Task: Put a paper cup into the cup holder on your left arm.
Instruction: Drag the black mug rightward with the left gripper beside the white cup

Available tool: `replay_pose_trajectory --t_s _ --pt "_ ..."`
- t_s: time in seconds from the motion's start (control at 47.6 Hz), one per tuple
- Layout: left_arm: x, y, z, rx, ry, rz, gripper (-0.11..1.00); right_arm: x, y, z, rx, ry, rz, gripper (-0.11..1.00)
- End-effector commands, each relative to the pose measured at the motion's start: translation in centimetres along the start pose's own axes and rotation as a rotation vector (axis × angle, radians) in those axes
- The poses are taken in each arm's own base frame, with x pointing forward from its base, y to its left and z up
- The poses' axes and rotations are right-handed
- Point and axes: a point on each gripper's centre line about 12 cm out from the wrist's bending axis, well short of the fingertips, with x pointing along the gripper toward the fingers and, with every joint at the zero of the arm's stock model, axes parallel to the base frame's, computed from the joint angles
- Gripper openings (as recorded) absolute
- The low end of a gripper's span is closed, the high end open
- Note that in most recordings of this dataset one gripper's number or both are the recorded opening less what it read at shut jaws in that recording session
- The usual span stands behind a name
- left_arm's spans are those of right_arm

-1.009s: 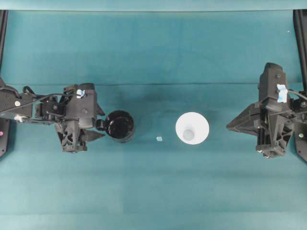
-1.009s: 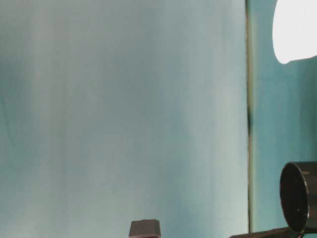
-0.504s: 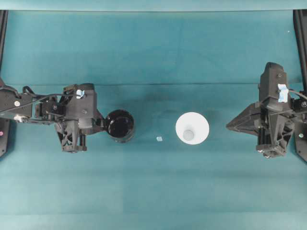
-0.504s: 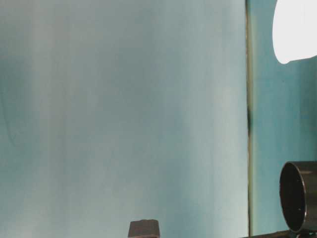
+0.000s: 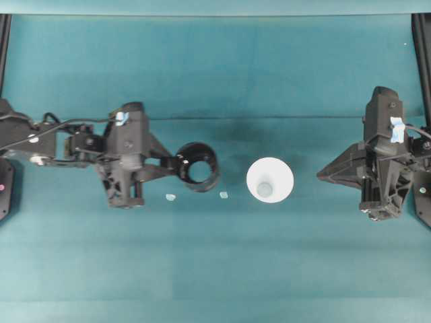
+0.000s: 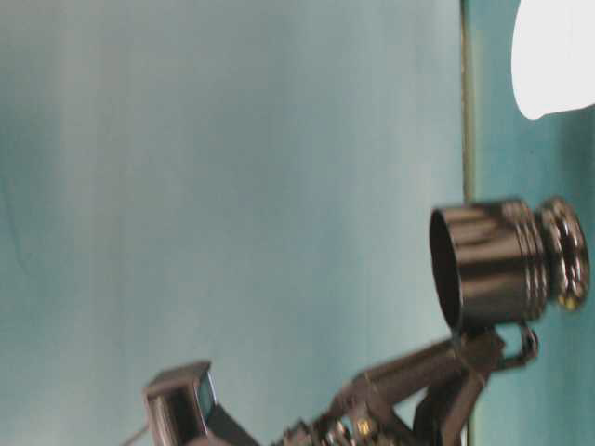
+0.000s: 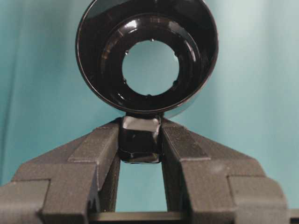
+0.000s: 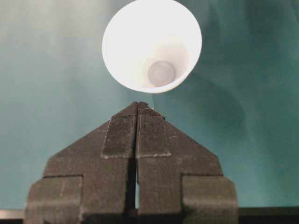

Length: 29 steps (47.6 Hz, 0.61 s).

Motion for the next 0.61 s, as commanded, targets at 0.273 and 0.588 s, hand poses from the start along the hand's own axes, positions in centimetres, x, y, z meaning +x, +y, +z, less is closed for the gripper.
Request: replay_pose_trajectory --t_s 0.273,0.588 --pt "2.6 0.1 1.6 0.003 0.043 -0.001 0.29 -0.2 -0.3 0.7 0.006 -0.025 -0.010 -0.04" --pt "4.0 -0.6 0.7 0.008 0.091 -0.016 0.29 -0.2 -0.3 0.7 -0.004 -0.026 -0.014 -0.04"
